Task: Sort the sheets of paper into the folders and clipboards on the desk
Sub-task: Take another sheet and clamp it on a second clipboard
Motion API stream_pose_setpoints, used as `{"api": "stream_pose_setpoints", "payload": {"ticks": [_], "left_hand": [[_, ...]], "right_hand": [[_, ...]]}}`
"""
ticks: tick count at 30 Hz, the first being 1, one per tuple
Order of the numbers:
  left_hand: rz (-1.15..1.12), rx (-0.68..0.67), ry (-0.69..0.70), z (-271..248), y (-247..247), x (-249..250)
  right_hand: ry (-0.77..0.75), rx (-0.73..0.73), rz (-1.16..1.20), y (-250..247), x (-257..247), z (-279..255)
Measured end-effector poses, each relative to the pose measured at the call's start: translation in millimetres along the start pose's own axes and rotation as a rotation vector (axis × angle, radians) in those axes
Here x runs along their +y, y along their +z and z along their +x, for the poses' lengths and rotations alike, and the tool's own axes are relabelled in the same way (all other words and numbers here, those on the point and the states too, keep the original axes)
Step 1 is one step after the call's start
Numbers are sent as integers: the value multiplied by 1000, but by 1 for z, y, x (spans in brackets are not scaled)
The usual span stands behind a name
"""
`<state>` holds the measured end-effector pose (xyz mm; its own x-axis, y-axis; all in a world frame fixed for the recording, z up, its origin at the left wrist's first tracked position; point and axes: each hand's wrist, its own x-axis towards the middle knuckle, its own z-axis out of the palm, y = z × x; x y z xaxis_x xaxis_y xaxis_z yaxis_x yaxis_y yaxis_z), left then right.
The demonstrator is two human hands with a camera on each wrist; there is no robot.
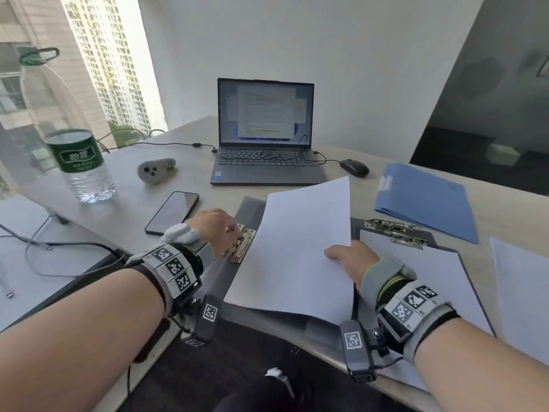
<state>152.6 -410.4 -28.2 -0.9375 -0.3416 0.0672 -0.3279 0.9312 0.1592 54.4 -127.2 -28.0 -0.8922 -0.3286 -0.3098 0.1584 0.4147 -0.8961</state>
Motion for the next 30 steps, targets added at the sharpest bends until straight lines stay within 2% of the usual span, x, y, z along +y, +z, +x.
{"api": "stream_pose_setpoints", "payload": {"ticks": [4,7,15,24,30], "left_hand": [[13,121,-38,3,-3,9],[-1,146,-64,2,-4,19],[-168,68,-137,11,4,21],[-9,-84,-166,28,-5,34],[-8,-100,-187,28,-3,33]], "right_hand": [[10,15,38,-8,0,-1],[23,18,72,-14,3,2],[21,5,104,-13,9,-4],[56,-23,127,-9,16,-3],[53,-22,51,-1,15,-3]]}}
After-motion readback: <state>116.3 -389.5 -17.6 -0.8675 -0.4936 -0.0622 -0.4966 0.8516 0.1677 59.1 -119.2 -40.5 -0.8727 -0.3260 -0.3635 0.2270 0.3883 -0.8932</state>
